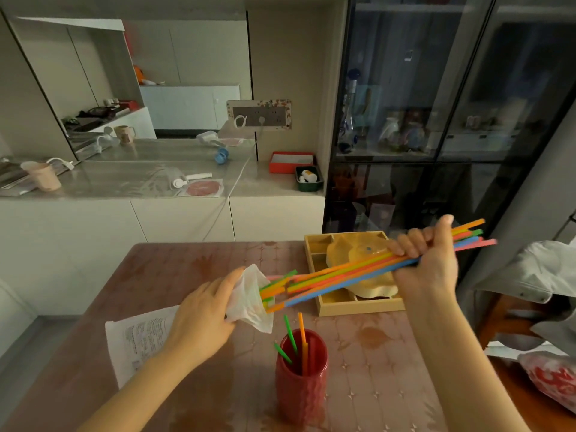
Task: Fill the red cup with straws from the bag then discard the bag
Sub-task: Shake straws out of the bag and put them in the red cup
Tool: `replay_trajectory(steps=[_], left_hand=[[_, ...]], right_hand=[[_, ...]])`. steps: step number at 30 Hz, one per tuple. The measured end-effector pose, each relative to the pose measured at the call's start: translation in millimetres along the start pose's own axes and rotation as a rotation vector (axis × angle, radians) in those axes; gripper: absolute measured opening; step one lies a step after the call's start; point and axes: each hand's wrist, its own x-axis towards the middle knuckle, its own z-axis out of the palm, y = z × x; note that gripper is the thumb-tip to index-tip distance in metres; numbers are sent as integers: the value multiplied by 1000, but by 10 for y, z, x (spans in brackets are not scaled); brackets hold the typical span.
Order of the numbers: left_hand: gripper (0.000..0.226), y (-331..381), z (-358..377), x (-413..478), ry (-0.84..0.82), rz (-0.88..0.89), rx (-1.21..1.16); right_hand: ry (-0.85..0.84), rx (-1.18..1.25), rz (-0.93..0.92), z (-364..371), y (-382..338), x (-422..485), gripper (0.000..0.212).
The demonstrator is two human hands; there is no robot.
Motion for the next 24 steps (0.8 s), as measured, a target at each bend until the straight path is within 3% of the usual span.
replay_trajectory(steps=[5,12,24], left_hand=[[78,-115,-10,-47,26,-94,-26],[81,-208,17,-26,37,-93,-34],[73,-113,-3,18,98,-35,-74]], right_hand=[[-91,-151,-60,-137,-129,-20,49],[-207,-474,-99,-44,20,-184,49],[-556,-814,55,132,702,-441,42]])
